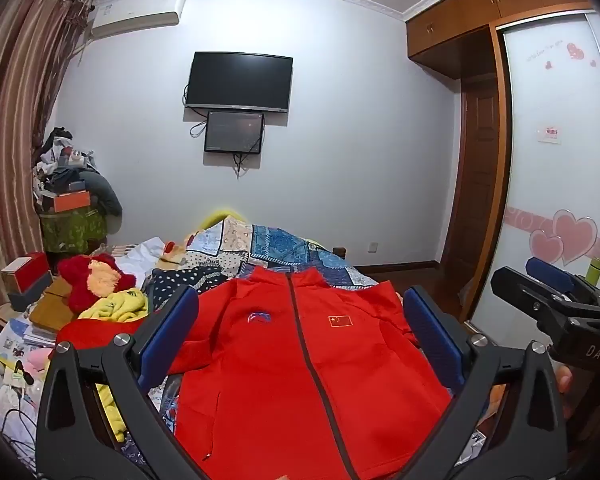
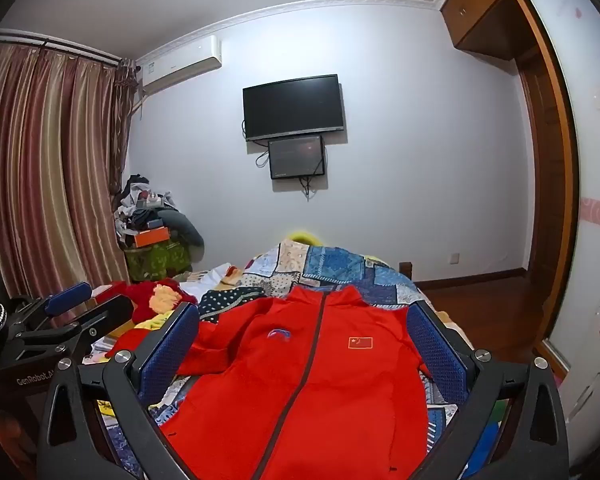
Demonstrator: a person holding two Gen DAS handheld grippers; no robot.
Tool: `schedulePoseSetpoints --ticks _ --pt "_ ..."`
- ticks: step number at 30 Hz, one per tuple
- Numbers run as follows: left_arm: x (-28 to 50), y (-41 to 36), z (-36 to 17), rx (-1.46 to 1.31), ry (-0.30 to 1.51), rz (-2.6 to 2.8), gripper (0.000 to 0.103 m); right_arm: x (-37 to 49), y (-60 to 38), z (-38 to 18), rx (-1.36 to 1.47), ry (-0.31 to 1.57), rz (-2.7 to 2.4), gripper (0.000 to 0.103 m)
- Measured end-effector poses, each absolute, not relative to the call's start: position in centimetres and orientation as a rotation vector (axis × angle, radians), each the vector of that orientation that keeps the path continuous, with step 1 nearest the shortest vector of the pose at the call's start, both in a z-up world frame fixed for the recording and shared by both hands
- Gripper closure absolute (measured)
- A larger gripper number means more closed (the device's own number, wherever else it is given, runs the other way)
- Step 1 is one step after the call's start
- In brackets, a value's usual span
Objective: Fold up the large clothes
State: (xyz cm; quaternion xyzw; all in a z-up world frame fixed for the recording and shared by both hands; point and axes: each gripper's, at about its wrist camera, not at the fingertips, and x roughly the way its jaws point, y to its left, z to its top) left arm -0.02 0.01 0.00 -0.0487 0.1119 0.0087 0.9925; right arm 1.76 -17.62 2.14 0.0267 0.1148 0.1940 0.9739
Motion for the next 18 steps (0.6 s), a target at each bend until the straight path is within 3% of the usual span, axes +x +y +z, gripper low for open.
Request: schedulePoseSetpoints --ticks 18 --pt "0.2 0.5 -0.1 -0.113 0.237 0.014 0.000 1.7 -17.6 2.2 0.052 0.240 0.394 0.000"
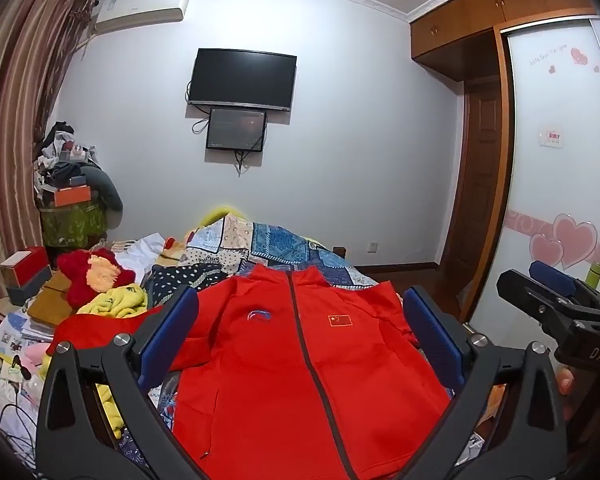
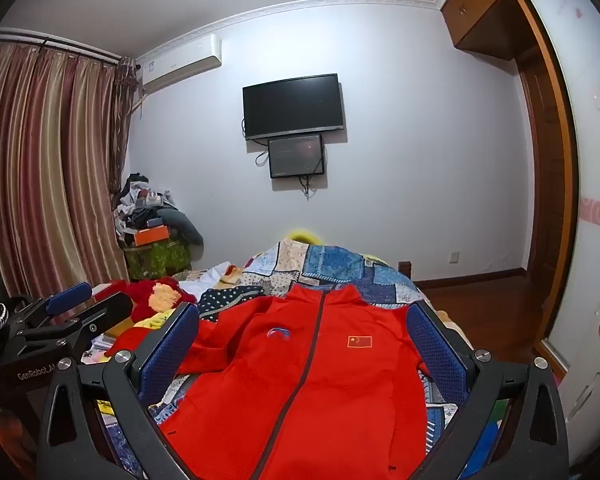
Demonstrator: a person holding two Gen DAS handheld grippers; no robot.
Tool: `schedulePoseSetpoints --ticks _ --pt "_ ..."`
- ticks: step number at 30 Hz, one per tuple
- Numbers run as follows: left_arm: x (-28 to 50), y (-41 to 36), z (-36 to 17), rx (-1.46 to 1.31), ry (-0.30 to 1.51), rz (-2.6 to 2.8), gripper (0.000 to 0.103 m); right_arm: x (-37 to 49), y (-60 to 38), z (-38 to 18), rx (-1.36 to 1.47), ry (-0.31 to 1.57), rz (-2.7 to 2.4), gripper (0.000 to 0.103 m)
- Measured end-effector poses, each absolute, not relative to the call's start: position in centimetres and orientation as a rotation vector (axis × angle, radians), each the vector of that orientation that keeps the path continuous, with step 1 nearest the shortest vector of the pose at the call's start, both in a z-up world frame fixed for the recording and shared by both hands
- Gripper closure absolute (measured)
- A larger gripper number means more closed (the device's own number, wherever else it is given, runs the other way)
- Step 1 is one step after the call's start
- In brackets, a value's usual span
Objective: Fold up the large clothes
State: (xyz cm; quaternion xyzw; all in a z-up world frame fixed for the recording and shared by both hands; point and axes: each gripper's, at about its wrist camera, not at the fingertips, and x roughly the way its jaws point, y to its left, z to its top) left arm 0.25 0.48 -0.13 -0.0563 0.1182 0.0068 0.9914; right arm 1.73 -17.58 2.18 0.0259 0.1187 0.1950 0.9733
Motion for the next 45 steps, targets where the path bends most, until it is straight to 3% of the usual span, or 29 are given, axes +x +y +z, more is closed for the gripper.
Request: schedulePoseSetpoints --ticks 45 --pt "0.3 0.4 -0.8 -0.091 0.252 0.006 0.000 2.7 -18.5 1.0 0.064 0.260 0.381 0.000"
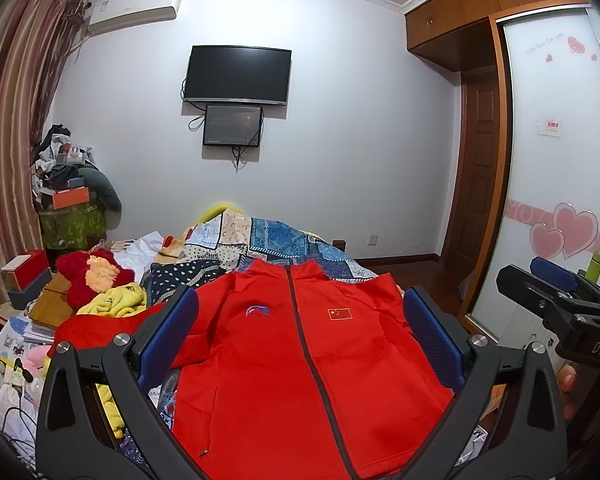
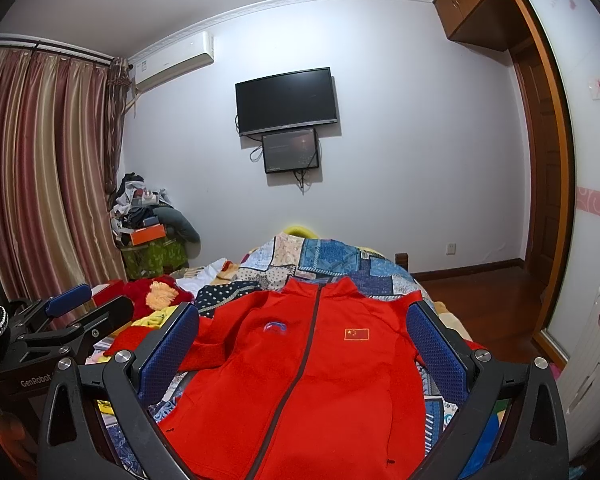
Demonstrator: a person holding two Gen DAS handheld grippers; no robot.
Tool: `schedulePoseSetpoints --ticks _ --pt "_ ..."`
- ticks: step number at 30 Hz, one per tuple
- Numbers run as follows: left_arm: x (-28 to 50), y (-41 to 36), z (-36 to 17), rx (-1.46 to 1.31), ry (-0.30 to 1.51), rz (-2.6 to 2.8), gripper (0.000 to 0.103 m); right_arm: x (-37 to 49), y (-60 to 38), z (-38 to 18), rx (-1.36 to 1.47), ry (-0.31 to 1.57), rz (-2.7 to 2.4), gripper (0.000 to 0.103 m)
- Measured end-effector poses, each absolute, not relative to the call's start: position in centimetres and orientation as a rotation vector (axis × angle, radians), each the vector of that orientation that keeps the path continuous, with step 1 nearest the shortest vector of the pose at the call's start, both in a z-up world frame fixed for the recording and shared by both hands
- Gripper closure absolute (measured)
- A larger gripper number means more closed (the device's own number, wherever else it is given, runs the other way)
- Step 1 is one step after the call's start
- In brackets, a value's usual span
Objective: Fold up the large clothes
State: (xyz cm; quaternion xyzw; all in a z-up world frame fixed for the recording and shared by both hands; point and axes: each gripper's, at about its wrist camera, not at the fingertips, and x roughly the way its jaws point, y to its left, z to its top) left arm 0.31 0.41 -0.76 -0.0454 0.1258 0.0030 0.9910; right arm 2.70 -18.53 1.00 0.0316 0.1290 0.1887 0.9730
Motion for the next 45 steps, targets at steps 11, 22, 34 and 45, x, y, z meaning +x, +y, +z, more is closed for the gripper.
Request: schedulePoseSetpoints --ticks 11,22,34,45 --pt "0.4 0.4 -0.8 -0.087 0.253 0.004 0.000 2.8 -18.6 0.9 0.065 0.261 0.382 0.000" --pt "0.7 0.4 -1.0 -0.090 0.265 0.009 0.000 3.1 -18.3 0.3 0.061 0.273 0.382 0.000" --pt "4.1 2.2 -3.0 -0.101 0.314 0.032 0.000 6.1 -16.0 -1.2 0.019 0.356 0.373 0.000" --pt "12.2 9.2 -7.7 -0.211 0.439 0.068 0.000 16.5 -12.9 -5.1 -0.033 0.489 0.362 0.000"
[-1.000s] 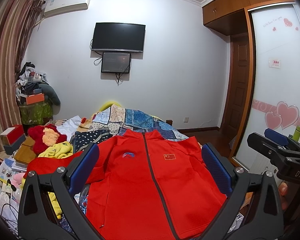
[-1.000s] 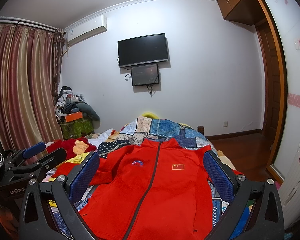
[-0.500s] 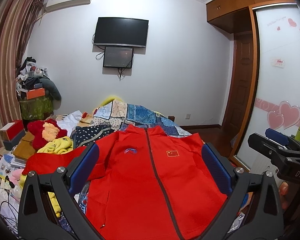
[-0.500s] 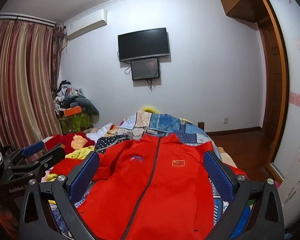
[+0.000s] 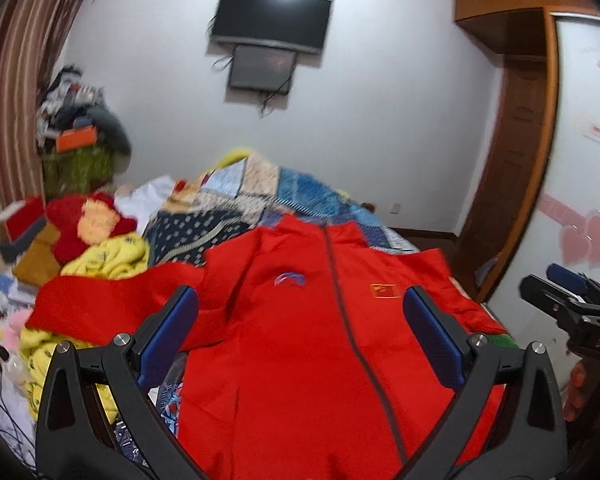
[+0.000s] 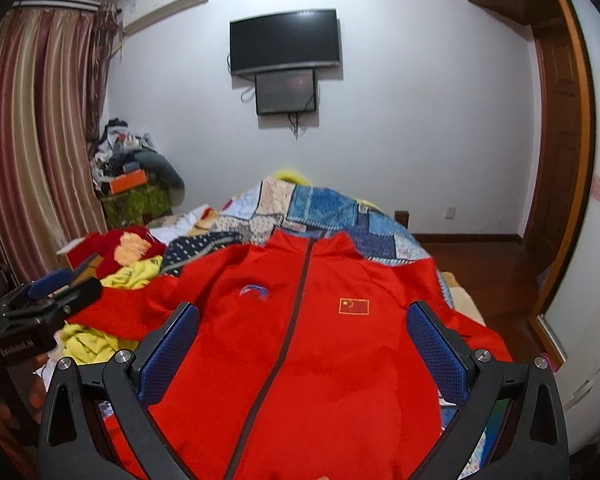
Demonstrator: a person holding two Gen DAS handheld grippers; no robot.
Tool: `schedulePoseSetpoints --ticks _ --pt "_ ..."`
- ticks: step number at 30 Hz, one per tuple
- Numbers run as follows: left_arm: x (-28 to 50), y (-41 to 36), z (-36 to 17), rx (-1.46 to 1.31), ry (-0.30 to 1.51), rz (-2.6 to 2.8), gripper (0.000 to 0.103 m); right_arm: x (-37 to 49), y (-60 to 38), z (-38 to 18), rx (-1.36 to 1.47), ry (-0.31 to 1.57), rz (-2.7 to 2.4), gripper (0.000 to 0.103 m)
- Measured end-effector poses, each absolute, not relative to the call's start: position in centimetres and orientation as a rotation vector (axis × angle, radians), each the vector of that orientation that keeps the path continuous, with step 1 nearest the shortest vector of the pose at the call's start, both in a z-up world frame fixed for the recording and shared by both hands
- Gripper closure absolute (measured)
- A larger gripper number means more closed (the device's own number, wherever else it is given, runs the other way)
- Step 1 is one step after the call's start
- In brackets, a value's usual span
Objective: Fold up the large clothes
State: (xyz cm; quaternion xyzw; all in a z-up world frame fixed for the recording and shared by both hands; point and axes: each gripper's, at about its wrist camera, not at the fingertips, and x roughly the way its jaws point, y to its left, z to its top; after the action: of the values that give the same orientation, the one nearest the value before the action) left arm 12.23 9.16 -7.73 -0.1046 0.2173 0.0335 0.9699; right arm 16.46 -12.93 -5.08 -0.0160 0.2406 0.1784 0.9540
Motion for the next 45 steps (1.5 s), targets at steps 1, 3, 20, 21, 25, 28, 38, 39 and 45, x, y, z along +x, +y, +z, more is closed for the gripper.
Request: schedulePoseSetpoints --ticks 1,3,20,21,25,28,38,39,45 --pt "12.9 10.0 -8.4 -0.224 0.449 0.079 0.000 17.8 -12.6 -5.7 -0.036 0.503 0.367 0.000" --pt "14.3 11.5 -9.9 -0.246 0.467 0.114 0.000 20.3 -12.0 -6.8 -0.043 0.531 0.368 0.000" --pt "20.6 29.1 -26.9 -0.585 0.814 0.284 0.000 38.6 -6.0 -19.2 -0.161 0.836 0.434 0.000" --pt "20.5 29.7 -27.5 -0.611 0.819 0.293 0.000 39.0 -5.7 -19.9 -0.164 0.852 0.436 0.000" --pt "19.8 33.3 -30.5 -0.730 0.826 0.350 0.006 40.0 -4.7 -22.0 -0.190 0.880 0.441 0.000" --pt "19.5 35.5 -32.0 -0.783 0.828 0.399 0.015 39.8 -4.3 -22.6 -0.193 0.886 0.451 0.000" --pt "20.5 39.8 -32.8 -0.765 0.806 0.542 0.071 39.5 -4.6 -23.3 -0.157 0.924 0.449 0.000" --pt "20.5 39.8 -32.6 -0.766 0.800 0.550 0.073 39.5 -4.9 -23.2 -0.152 0.925 0.448 0.000" --pt "20.1 37.9 -29.1 -0.628 0.762 0.598 0.089 38.5 -5.9 -22.2 -0.123 0.917 0.449 0.000"
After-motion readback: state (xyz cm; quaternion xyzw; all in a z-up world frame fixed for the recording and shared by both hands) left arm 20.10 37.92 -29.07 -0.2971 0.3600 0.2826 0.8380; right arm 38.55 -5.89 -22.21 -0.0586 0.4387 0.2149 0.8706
